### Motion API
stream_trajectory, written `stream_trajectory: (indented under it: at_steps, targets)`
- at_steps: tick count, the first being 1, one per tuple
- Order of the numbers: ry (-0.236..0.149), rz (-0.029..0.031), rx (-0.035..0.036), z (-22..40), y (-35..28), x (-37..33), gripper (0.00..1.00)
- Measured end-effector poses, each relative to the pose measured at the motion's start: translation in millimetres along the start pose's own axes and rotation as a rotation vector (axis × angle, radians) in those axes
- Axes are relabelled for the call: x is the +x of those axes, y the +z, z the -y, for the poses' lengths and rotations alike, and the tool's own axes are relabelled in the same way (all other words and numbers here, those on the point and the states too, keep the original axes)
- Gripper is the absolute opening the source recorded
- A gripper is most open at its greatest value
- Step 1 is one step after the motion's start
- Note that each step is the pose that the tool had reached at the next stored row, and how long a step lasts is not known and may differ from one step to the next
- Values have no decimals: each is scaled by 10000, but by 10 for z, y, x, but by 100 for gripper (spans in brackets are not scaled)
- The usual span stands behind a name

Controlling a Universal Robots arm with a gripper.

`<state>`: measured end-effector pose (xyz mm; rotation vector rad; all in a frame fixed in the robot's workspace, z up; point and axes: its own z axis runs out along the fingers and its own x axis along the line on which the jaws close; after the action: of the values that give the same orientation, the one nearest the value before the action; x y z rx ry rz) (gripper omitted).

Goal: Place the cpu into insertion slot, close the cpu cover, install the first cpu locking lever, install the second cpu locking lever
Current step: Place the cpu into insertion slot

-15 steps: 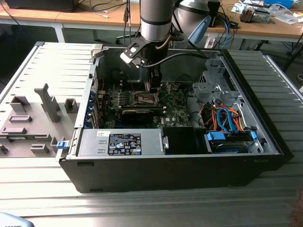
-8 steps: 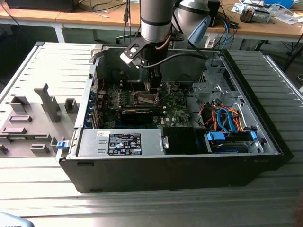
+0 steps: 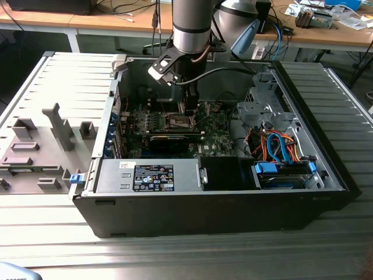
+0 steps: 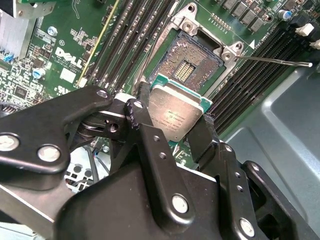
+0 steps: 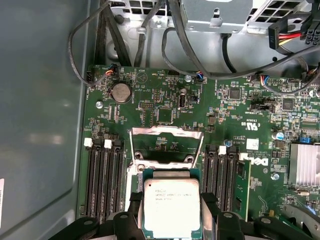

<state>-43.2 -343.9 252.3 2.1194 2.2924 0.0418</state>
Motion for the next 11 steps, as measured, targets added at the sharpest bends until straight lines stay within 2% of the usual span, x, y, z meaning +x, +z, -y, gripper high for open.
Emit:
stream_trajectory:
  at_steps: [11]
  targets:
    - [0, 0, 0, 1, 30, 0, 55]
